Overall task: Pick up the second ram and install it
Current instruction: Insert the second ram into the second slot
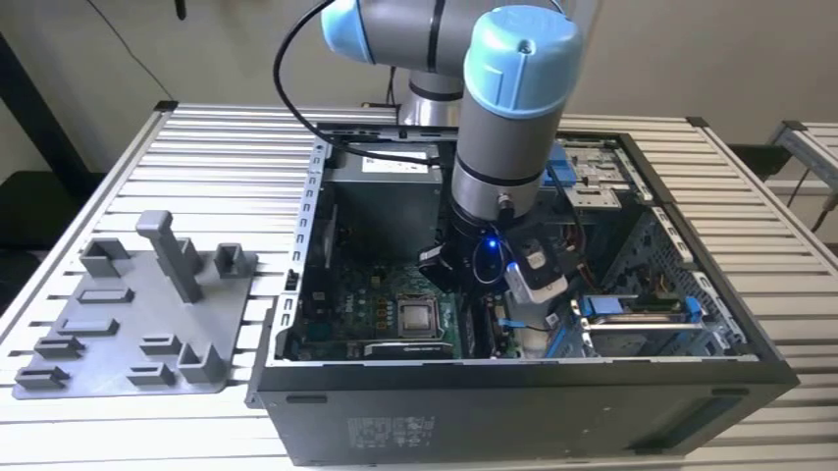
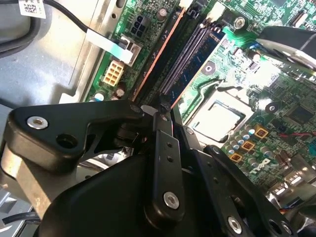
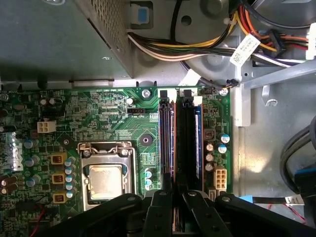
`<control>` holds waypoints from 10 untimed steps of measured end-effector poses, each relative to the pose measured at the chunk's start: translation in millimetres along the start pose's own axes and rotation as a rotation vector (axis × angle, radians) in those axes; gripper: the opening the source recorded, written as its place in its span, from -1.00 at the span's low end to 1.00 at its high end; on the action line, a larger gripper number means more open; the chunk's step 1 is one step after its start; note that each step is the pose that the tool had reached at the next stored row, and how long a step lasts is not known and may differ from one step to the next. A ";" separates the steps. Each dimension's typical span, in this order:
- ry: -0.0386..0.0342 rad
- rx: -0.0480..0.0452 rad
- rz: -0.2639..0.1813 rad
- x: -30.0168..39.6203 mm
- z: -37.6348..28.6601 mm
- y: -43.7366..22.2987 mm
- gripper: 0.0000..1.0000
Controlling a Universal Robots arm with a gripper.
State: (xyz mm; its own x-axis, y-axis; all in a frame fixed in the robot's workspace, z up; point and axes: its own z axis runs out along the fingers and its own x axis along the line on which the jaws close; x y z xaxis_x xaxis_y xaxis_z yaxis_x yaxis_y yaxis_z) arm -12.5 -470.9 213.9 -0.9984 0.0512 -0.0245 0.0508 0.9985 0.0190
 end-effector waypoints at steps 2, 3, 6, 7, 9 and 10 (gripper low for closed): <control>0.0000 0.0001 0.000 0.0 -0.1 0.1 -0.71; 0.0001 0.0003 0.000 0.0 -0.1 0.1 -0.71; 0.0001 0.0003 -0.003 -0.1 -0.1 0.1 -0.71; 0.0001 0.0002 -0.006 -0.1 0.0 0.1 -0.71; 0.0003 0.0000 -0.012 -0.7 0.0 0.2 -0.71; 0.0003 -0.0001 -0.015 -1.0 0.0 0.2 -0.71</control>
State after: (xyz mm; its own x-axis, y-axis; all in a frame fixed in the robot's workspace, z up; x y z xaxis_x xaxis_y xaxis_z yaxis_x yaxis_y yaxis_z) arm -11.5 -470.7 214.0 -0.9990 0.0367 -0.0244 0.0362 0.9992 0.0188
